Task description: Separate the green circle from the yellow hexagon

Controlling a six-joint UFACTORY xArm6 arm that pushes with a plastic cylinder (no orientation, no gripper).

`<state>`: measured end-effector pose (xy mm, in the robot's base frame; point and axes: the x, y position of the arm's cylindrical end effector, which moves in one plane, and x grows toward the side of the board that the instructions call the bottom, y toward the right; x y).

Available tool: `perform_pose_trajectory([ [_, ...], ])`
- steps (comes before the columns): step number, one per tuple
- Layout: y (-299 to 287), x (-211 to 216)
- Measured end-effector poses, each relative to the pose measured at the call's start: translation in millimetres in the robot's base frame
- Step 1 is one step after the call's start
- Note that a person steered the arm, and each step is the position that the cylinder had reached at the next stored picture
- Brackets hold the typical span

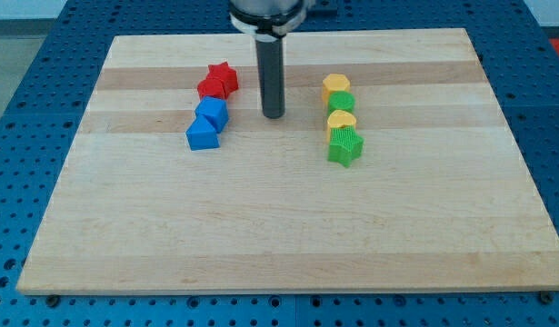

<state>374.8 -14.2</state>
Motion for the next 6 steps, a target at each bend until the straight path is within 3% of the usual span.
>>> perform_pose_trajectory([
  [2,64.6,-5.1],
  [6,137.4,-16.2],
])
